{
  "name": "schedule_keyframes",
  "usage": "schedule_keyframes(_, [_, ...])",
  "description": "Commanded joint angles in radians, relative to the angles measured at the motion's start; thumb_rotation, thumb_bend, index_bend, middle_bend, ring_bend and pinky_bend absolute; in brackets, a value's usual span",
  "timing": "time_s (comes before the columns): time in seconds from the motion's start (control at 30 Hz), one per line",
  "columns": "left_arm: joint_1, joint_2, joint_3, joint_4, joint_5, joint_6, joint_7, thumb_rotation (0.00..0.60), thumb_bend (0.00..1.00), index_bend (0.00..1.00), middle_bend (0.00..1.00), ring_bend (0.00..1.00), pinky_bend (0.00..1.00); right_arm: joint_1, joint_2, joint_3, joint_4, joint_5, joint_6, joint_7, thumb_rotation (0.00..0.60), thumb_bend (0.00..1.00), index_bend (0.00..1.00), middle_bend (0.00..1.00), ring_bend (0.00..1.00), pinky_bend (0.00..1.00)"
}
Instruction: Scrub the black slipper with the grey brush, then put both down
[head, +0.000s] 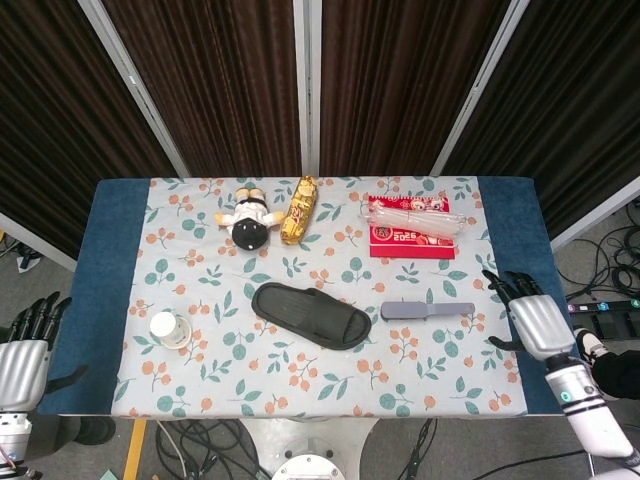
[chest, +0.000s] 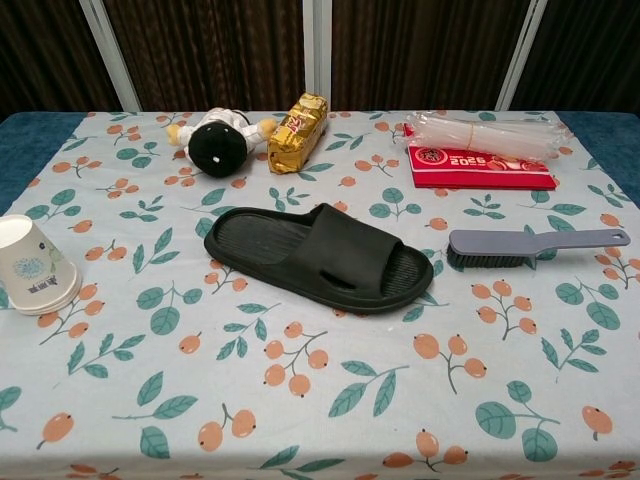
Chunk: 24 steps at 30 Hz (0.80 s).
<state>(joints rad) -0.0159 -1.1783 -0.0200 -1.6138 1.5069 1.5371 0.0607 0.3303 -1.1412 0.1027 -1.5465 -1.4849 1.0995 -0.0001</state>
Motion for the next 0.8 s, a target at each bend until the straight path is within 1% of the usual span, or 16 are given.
schedule_keyframes(0.03, [-0.002, -0.001, 0.002, 0.003, -0.003, -0.008, -0.004, 0.6, 0.13, 0.12, 0.14, 0.06, 0.12, 0.117, -0.086, 0.03, 0.086, 0.096, -0.167, -0.049, 0.6, 0.0, 0.16, 0.28, 0.1, 0.13])
schedule_keyframes(0.17, [-0.007, 0.001, 0.008, 0.007, 0.002, -0.023, -0.029, 0.6, 0.13, 0.12, 0.14, 0.06, 0.12, 0.176, -0.148, 0.028, 0.159, 0.143, -0.26, -0.09, 0.6, 0.0, 0.23, 0.3, 0.11, 0.13])
schedule_keyframes(0.23, [-0.008, -0.001, 0.009, 0.013, -0.001, -0.028, -0.031, 0.6, 0.13, 0.12, 0.14, 0.06, 0.12, 0.194, -0.174, 0.026, 0.184, 0.159, -0.284, -0.101, 0.6, 0.0, 0.29, 0.32, 0.13, 0.13])
schedule_keyframes(0.3, [-0.01, -0.003, 0.009, 0.016, -0.001, -0.031, -0.036, 0.6, 0.13, 0.12, 0.14, 0.06, 0.12, 0.206, -0.189, 0.023, 0.199, 0.167, -0.297, -0.105, 0.6, 0.0, 0.32, 0.34, 0.15, 0.15])
schedule_keyframes(0.43, [-0.014, -0.004, 0.008, 0.018, -0.001, -0.036, -0.035, 0.6, 0.13, 0.12, 0.14, 0.06, 0.12, 0.226, -0.208, 0.015, 0.228, 0.186, -0.329, -0.113, 0.6, 0.02, 0.41, 0.41, 0.23, 0.22])
schedule_keyframes(0.47, [-0.015, -0.004, 0.008, 0.019, -0.001, -0.036, -0.034, 0.6, 0.13, 0.12, 0.14, 0.06, 0.12, 0.231, -0.212, 0.011, 0.235, 0.193, -0.339, -0.116, 0.6, 0.03, 0.42, 0.42, 0.26, 0.25])
schedule_keyframes(0.57, [-0.015, -0.005, 0.008, 0.019, -0.003, -0.038, -0.032, 0.6, 0.13, 0.12, 0.14, 0.06, 0.12, 0.242, -0.218, 0.004, 0.249, 0.21, -0.362, -0.117, 0.6, 0.05, 0.43, 0.44, 0.28, 0.28])
schedule_keyframes(0.8, [-0.017, -0.004, 0.007, 0.018, -0.007, -0.04, -0.022, 0.6, 0.12, 0.12, 0.14, 0.06, 0.12, 0.263, -0.236, -0.007, 0.292, 0.231, -0.404, -0.095, 0.6, 0.09, 0.44, 0.45, 0.29, 0.3])
